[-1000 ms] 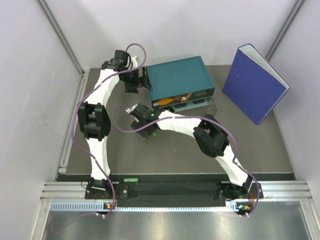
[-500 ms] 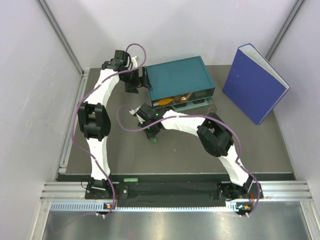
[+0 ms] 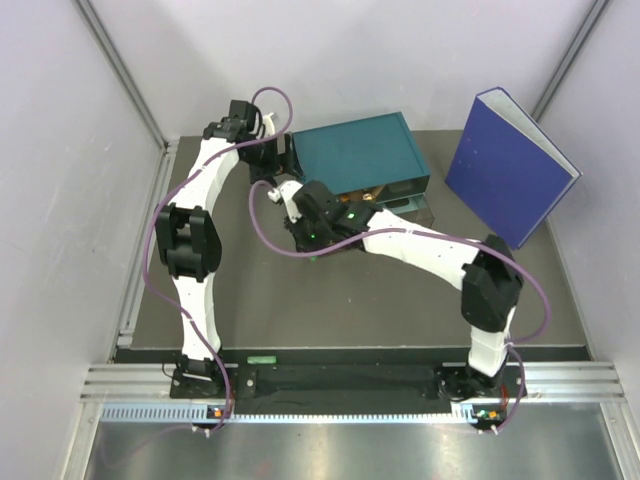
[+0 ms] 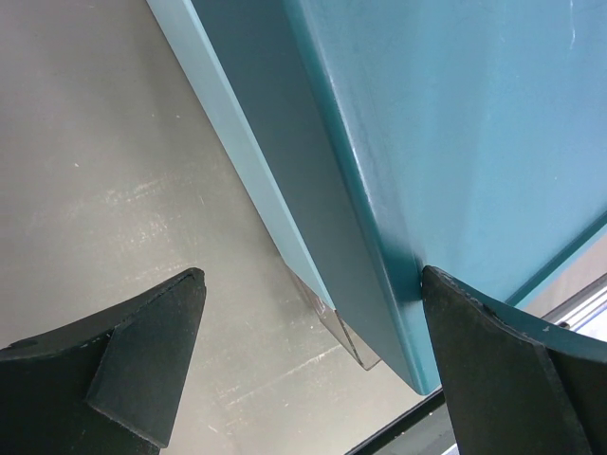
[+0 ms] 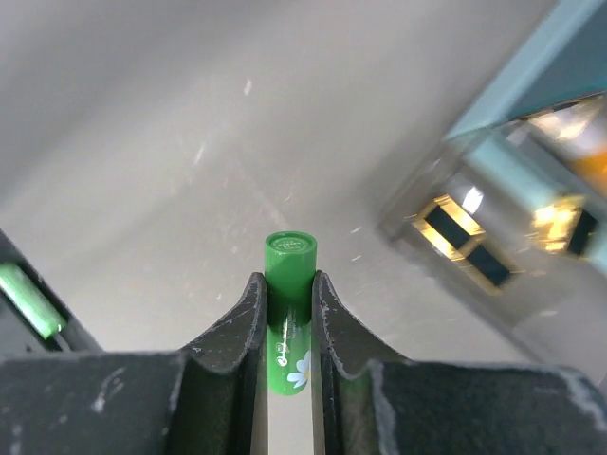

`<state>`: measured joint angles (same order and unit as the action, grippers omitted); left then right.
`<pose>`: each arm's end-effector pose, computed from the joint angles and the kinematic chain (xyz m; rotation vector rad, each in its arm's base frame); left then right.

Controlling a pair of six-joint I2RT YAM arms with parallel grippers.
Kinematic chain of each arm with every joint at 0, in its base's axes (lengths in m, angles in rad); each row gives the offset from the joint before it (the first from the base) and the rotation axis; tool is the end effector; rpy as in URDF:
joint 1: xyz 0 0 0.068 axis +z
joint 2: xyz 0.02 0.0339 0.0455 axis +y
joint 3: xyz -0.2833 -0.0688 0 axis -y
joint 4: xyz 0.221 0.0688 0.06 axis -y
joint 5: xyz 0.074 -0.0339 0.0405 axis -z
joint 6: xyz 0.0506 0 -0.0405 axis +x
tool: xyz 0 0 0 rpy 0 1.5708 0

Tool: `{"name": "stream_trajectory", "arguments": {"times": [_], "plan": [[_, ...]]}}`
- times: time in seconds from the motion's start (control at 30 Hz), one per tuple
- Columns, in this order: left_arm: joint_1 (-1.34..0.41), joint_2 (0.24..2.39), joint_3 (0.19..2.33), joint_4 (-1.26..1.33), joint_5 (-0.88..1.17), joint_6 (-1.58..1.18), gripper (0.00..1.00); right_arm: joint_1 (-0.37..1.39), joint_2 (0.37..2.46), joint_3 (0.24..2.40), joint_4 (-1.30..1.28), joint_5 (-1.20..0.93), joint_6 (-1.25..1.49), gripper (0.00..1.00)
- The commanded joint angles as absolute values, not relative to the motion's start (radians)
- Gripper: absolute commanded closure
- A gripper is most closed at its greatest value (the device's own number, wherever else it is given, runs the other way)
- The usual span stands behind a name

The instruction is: Organize the makeup

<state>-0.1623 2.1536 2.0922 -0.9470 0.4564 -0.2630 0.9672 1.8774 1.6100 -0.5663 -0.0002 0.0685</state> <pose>0.4542 -0.0970 0.2953 0.0432 2.5959 -0.7460 0.2374 0.3444 0.2908 -1.0688 2.2161 0.4706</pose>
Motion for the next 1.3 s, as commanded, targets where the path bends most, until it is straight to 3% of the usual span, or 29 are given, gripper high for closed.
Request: {"name": "stream_trajectory", "arguments": {"times": [0.0, 0.5, 0.77, 1.0, 1.03, 1.07, 1.17, 1.27], "plan": [[-0.130, 2.152, 2.091, -0.963, 0.394, -0.236, 0.01, 0.910, 1.821, 1.628, -0.506, 0.072, 0.038, 1.00], [-0.130, 2.126, 2.074, -0.968, 0.391, -0.225, 0.01, 0.810, 1.924, 1.608, -0.446, 0.045, 0.052, 0.99], [-0.129, 2.111, 2.072, -0.969, 0.394, -0.229, 0.01, 0.798, 1.947, 1.605, -0.422, 0.092, 0.100, 0.83], [-0.129, 2.080, 2.042, -0.962, 0.394, -0.227, 0.01, 0.796, 1.965, 1.611, -0.408, 0.150, 0.118, 0.83], [-0.129, 2.077, 2.031, -0.960, 0.394, -0.226, 0.01, 0.796, 1.970, 1.615, -0.410, 0.167, 0.120, 0.81], [-0.129, 2.072, 2.028, -0.960, 0.393, -0.225, 0.01, 0.796, 1.976, 1.621, -0.414, 0.181, 0.135, 0.69], [-0.129, 2.063, 2.013, -0.951, 0.393, -0.224, 0.01, 0.795, 2.011, 1.660, -0.463, 0.201, 0.146, 0.49], [-0.129, 2.059, 2.010, -0.951, 0.391, -0.227, 0.01, 0.795, 2.013, 1.655, -0.466, 0.228, 0.159, 0.38]]}}
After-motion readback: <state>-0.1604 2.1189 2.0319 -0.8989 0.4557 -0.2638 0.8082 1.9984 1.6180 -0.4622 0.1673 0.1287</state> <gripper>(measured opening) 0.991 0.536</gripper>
